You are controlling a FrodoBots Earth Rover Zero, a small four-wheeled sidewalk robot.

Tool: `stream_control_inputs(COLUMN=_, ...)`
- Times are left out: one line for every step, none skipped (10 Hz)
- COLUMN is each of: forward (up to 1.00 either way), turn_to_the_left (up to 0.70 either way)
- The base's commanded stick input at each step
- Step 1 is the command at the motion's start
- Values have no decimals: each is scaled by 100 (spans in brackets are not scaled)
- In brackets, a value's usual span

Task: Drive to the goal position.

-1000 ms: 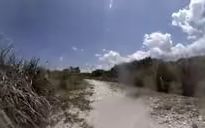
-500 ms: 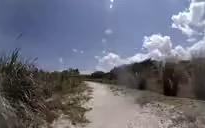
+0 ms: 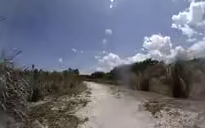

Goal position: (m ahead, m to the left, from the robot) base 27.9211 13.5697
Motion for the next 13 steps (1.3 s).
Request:
stream_control_inputs(forward=85, turn_to_the_left=-1)
stream_control_inputs(forward=85, turn_to_the_left=-1)
stream_control_inputs(forward=85, turn_to_the_left=-1)
stream_control_inputs(forward=85, turn_to_the_left=-1)
stream_control_inputs(forward=85, turn_to_the_left=-1)
stream_control_inputs(forward=85, turn_to_the_left=-1)
stream_control_inputs(forward=85, turn_to_the_left=-1)
stream_control_inputs(forward=85, turn_to_the_left=-1)
stream_control_inputs(forward=85, turn_to_the_left=-1)
stream_control_inputs(forward=85, turn_to_the_left=-1)
stream_control_inputs(forward=85, turn_to_the_left=-1)
stream_control_inputs(forward=85, turn_to_the_left=-1)
stream_control_inputs(forward=85, turn_to_the_left=-1)
